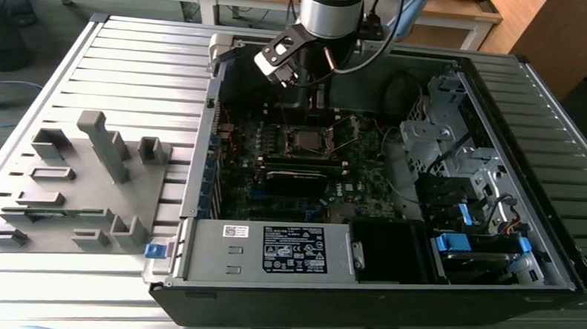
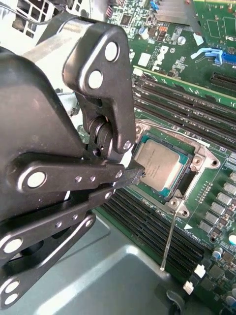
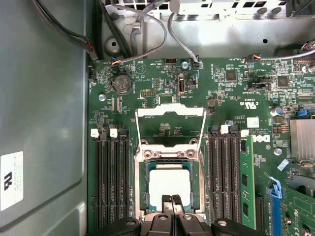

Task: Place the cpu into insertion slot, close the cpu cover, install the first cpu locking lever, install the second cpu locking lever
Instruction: 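Close the cpu cover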

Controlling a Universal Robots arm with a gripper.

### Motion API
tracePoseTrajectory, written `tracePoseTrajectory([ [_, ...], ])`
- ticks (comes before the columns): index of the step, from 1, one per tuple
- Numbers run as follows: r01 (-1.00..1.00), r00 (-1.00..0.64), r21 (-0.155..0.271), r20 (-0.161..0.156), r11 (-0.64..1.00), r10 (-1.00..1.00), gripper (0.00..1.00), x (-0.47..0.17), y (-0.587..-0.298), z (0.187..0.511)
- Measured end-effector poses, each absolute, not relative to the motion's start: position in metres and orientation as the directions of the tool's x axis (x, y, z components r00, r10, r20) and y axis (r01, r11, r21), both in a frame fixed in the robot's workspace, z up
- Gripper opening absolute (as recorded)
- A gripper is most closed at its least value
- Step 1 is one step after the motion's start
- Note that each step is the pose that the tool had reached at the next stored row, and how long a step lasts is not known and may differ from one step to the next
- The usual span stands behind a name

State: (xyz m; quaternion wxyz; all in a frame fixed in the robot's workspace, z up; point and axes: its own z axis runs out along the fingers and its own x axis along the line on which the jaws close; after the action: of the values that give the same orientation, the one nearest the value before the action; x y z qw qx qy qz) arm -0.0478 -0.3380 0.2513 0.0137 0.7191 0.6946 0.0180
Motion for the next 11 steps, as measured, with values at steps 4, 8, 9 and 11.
tracePoseTrajectory([
  [4, 0.998, 0.034, 0.045, 0.007, -0.035, 0.999, 0.11, -0.048, -0.338, 0.258],
  [8, 0.998, 0.035, 0.045, 0.007, -0.035, 0.999, 0.11, -0.048, -0.338, 0.263],
  [9, 0.998, 0.034, 0.045, 0.007, -0.035, 0.999, 0.11, -0.048, -0.338, 0.264],
  [11, 0.998, 0.035, 0.045, 0.007, -0.035, 0.999, 0.11, -0.048, -0.338, 0.265],
])
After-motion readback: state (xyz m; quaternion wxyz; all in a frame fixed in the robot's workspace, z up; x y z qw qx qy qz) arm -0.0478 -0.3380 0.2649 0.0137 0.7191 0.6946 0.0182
